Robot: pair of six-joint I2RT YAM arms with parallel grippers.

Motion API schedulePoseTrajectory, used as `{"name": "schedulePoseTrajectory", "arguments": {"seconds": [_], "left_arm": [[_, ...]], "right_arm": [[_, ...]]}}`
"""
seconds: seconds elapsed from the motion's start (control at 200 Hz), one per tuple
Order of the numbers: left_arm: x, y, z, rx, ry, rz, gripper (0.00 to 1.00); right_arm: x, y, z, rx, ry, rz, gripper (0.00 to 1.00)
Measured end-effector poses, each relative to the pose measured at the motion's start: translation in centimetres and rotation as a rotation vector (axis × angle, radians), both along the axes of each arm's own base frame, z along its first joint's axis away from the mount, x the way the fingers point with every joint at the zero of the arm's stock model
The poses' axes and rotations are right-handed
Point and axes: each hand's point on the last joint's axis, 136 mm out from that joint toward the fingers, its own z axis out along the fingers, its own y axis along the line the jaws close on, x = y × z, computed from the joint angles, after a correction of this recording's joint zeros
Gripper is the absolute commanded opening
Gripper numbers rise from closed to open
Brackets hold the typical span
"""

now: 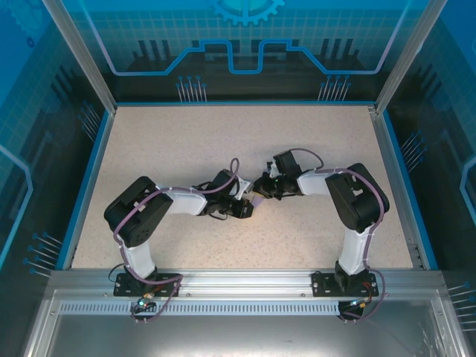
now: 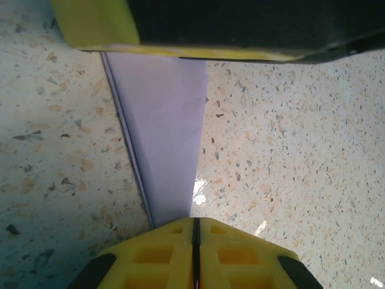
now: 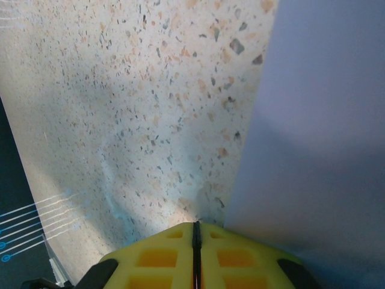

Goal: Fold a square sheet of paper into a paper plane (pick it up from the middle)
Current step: Fold the wing for the fifth time at the center of the table.

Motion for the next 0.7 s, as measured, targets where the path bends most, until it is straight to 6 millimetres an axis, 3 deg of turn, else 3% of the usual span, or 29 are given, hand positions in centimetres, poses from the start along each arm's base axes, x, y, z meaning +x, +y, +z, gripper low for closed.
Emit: {"name": "schedulePoseTrajectory", "arguments": {"seconds": [0.43, 0.7], "left_arm": [[-0.2, 0.5, 0.3, 0.008, 0.012, 0.006, 0.11], [-0.2, 0.6, 2.4, -0.002, 0.034, 0.025, 0.12]], "right_arm": [[0.1, -0.5, -0.2, -0.008, -0.001, 0.04, 0.09], [0.4, -0.8, -0.2, -0.008, -0.012, 0.039, 0.09]]}}
